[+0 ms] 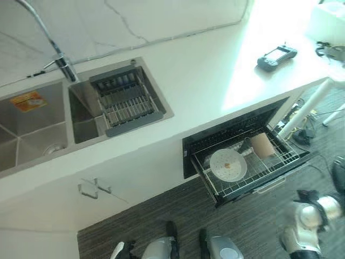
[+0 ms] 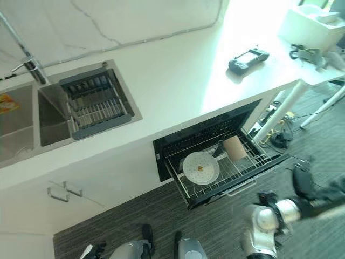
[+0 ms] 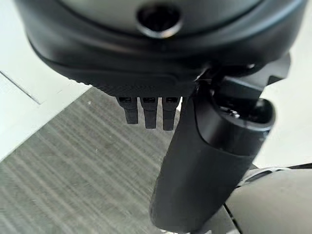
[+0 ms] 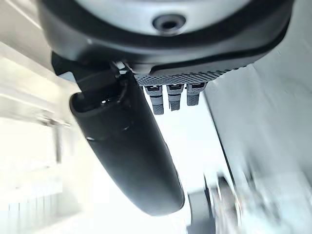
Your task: Place the dishes in the dishwasher.
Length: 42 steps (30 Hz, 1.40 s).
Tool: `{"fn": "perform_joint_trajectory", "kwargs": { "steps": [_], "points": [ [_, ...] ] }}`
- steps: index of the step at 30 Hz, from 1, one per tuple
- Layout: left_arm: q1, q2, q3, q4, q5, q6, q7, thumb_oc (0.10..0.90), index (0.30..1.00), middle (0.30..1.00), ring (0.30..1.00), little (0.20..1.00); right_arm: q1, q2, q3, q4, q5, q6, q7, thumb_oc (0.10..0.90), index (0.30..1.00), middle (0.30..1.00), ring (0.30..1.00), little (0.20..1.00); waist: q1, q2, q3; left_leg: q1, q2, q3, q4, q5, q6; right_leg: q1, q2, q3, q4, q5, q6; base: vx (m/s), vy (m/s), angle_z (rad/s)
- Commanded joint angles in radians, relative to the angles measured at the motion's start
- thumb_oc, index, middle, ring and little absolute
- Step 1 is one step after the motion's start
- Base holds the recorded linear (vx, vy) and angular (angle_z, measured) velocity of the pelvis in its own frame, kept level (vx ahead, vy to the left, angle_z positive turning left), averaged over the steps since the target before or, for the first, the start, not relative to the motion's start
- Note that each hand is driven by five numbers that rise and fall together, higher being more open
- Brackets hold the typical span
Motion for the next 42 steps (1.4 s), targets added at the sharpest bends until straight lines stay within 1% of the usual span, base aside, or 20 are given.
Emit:
{"fn": "perform_joint_trajectory", "kwargs": {
  "steps": [1,4,5,7,9,10,11,12,13,14,17,18,19,20,24,27,30,37,40,42],
  "points": [
    [-0.025,-0.007,0.011,-0.011,-0.052,-0.013,0.002,0.800,0.900,0.900,0.900,0.900,-0.023,-0.073,-0.098,0.101,-0.021,0.058,-0.207,0.800,0.900,0.900,0.900,0.900,-0.017,0.022,-0.008,0.043,0.028,0.023,0.162,-0.321,0.013,0.017,-0.001,-0.043,-0.002,-0.082,0.048,0.06,-0.082,-0.08],
    [-0.041,0.001,-0.001,-0.001,-0.035,-0.019,-0.009,0.800,0.900,0.900,0.900,0.900,0.016,-0.075,-0.132,0.317,0.079,0.063,-0.135,0.800,0.900,0.900,0.900,0.900,-0.026,0.022,-0.005,0.052,0.026,0.017,0.162,-0.323,0.020,0.027,0.006,-0.042,-0.002,-0.080,0.043,0.06,-0.067,-0.08],
    [-0.054,0.008,-0.017,-0.009,0.019,-0.042,-0.033,0.800,0.900,0.900,0.900,0.900,0.020,-0.069,-0.125,0.394,0.137,0.063,-0.051,0.800,0.900,0.900,0.900,0.900,-0.030,0.026,0.000,0.056,0.026,0.012,0.162,-0.323,0.023,0.031,0.010,-0.041,-0.002,-0.079,0.038,0.05,-0.045,-0.09],
    [-0.074,0.014,-0.055,-0.026,0.017,-0.041,-0.049,0.800,0.900,0.900,0.900,0.900,0.021,-0.063,-0.096,0.512,0.208,0.029,0.063,0.800,0.900,0.900,0.900,0.900,-0.034,0.032,0.011,0.061,0.021,-0.003,0.162,-0.319,0.025,0.036,0.018,-0.035,-0.002,-0.077,0.028,0.05,-0.025,-0.06],
    [-0.094,0.025,-0.061,-0.051,0.000,-0.021,-0.066,0.800,0.900,0.900,0.900,0.900,0.019,-0.059,-0.067,0.584,0.229,0.065,0.163,0.800,0.900,0.900,0.900,0.900,-0.034,0.038,0.023,0.063,0.013,-0.017,0.162,-0.318,0.028,0.037,0.022,-0.033,-0.002,-0.076,0.022,0.03,-0.010,0.03],
    [-0.105,0.029,-0.066,-0.062,-0.004,-0.011,-0.069,0.800,0.900,0.900,0.900,0.900,0.014,-0.061,-0.050,0.607,0.228,0.085,0.190,0.800,0.900,0.900,0.900,0.900,-0.033,0.042,0.031,0.061,0.010,-0.025,0.162,-0.315,0.030,0.038,0.023,-0.035,-0.002,-0.077,0.017,-0.01,-0.003,0.07],
    [-0.119,0.035,-0.070,-0.081,-0.009,0.005,-0.070,0.800,0.900,0.900,0.900,0.900,0.003,-0.068,-0.014,0.635,0.211,0.124,0.221,0.800,0.900,0.900,0.900,0.900,-0.029,0.049,0.043,0.054,0.005,-0.036,0.162,-0.311,0.032,0.034,0.026,-0.038,-0.002,-0.077,0.011,-0.03,0.001,0.06],
    [-0.125,0.036,-0.070,-0.093,-0.014,0.014,-0.067,0.800,0.900,0.900,0.900,0.900,-0.008,-0.072,0.003,0.640,0.197,0.139,0.223,0.800,0.900,0.900,0.900,0.900,-0.027,0.056,0.051,0.046,0.004,-0.044,0.162,-0.306,0.032,0.029,0.028,-0.042,-0.002,-0.075,0.006,-0.03,0.007,0.11],
    [-0.129,0.037,-0.071,-0.097,-0.018,0.016,-0.065,0.800,0.900,0.900,0.900,0.900,-0.017,-0.073,0.017,0.641,0.202,0.136,0.219,0.800,0.900,0.900,0.900,0.900,-0.024,0.061,0.059,0.044,0.002,-0.049,0.162,-0.305,0.031,0.031,0.028,-0.044,-0.002,-0.077,0.003,-0.03,0.005,0.12],
    [-0.138,0.040,-0.073,-0.101,-0.040,0.026,-0.058,0.800,0.900,0.900,0.900,0.900,-0.035,-0.079,0.047,0.644,0.191,0.121,0.231,0.800,0.900,0.900,0.900,0.900,-0.021,0.073,0.077,0.037,0.001,-0.063,0.162,-0.297,0.030,0.028,0.032,-0.052,-0.002,-0.074,-0.002,-0.03,-0.005,0.17],
    [-0.150,0.046,-0.070,-0.105,-0.063,0.027,-0.056,0.800,0.900,0.900,0.900,0.900,-0.070,-0.097,0.090,0.633,0.084,0.147,0.254,0.800,0.900,0.900,0.900,0.900,-0.014,0.085,0.104,0.010,-0.003,-0.077,0.162,-0.286,0.025,0.008,0.032,-0.057,-0.002,-0.074,-0.006,-0.09,-0.013,0.36],
    [-0.146,0.031,-0.071,-0.093,-0.101,0.017,-0.036,0.800,0.900,0.900,0.900,0.900,-0.108,-0.114,0.150,0.626,0.021,0.167,0.264,0.800,0.900,0.900,0.900,0.900,-0.005,0.094,0.125,-0.013,-0.004,-0.083,0.162,-0.278,0.013,-0.008,0.028,-0.067,-0.002,-0.079,-0.007,-0.13,-0.004,0.70],
    [-0.141,0.020,-0.063,-0.081,-0.118,0.013,-0.025,0.800,0.900,0.900,0.900,0.900,-0.133,-0.123,0.187,0.634,-0.026,0.155,0.297,0.800,0.900,0.900,0.900,0.900,0.004,0.104,0.137,-0.028,-0.004,-0.089,0.162,-0.273,0.007,-0.014,0.027,-0.080,-0.002,-0.081,-0.009,-0.09,0.000,0.65],
    [-0.138,0.016,-0.061,-0.076,-0.123,0.009,-0.021,0.800,0.900,0.900,0.900,0.900,-0.147,-0.129,0.209,0.636,-0.060,0.164,0.306,0.800,0.900,0.900,0.900,0.900,0.009,0.110,0.143,-0.035,-0.004,-0.093,0.162,-0.270,0.006,-0.019,0.026,-0.086,0.006,-0.085,-0.011,-0.05,-0.005,0.36],
    [-0.133,0.011,-0.044,-0.054,-0.125,-0.006,-0.005,0.800,0.900,0.900,0.900,0.900,-0.208,-0.139,0.308,0.658,-0.162,0.183,0.333,0.800,0.900,0.900,0.900,0.900,0.036,0.130,0.171,-0.055,-0.010,-0.110,0.162,-0.256,0.002,-0.053,0.014,-0.105,0.079,-0.114,-0.018,-0.04,-0.023,0.28],
    [-0.124,0.015,-0.029,-0.052,-0.105,-0.035,-0.018,0.800,0.900,0.900,0.900,0.900,-0.294,-0.174,0.398,0.660,-0.253,0.184,0.315,0.800,0.900,0.900,0.900,0.900,0.072,0.163,0.190,-0.082,-0.020,-0.130,0.162,-0.230,-0.009,-0.086,-0.005,-0.127,0.147,-0.140,-0.025,-0.06,-0.015,0.26],
    [-0.117,0.017,-0.031,-0.054,-0.104,-0.040,-0.028,0.800,0.900,0.900,0.900,0.900,-0.336,-0.208,0.415,0.643,-0.293,0.178,0.316,0.800,0.900,0.900,0.900,0.900,0.087,0.177,0.196,-0.092,-0.026,-0.137,0.162,-0.216,-0.017,-0.097,-0.015,-0.133,0.172,-0.150,-0.028,-0.03,0.039,0.17],
    [-0.121,0.050,-0.024,-0.054,-0.100,-0.048,-0.069,0.800,0.900,0.900,0.900,0.900,-0.470,-0.294,0.451,0.598,-0.385,0.195,0.322,0.800,0.900,0.900,0.900,0.900,0.132,0.174,0.213,-0.140,-0.015,-0.134,0.162,-0.180,-0.037,-0.117,-0.022,-0.148,0.193,-0.154,-0.032,-0.03,0.013,0.12],
    [-0.128,0.067,-0.015,-0.051,-0.096,-0.049,-0.088,0.800,0.900,0.900,0.900,0.900,-0.545,-0.337,0.462,0.594,-0.401,0.215,0.349,0.800,0.900,0.900,0.900,0.900,0.153,0.160,0.223,-0.170,-0.009,-0.138,0.162,-0.160,-0.048,-0.116,-0.019,-0.152,0.194,-0.154,-0.034,0.00,0.006,0.19],
    [-0.130,0.074,-0.010,-0.049,-0.100,-0.049,-0.095,0.800,0.900,0.900,0.900,0.900,-0.573,-0.356,0.469,0.602,-0.424,0.236,0.339,0.800,0.900,0.900,0.900,0.900,0.164,0.152,0.226,-0.184,-0.006,-0.142,0.162,-0.149,-0.055,-0.109,-0.014,-0.154,0.186,-0.153,-0.037,0.03,0.003,0.04]
  ]
}}
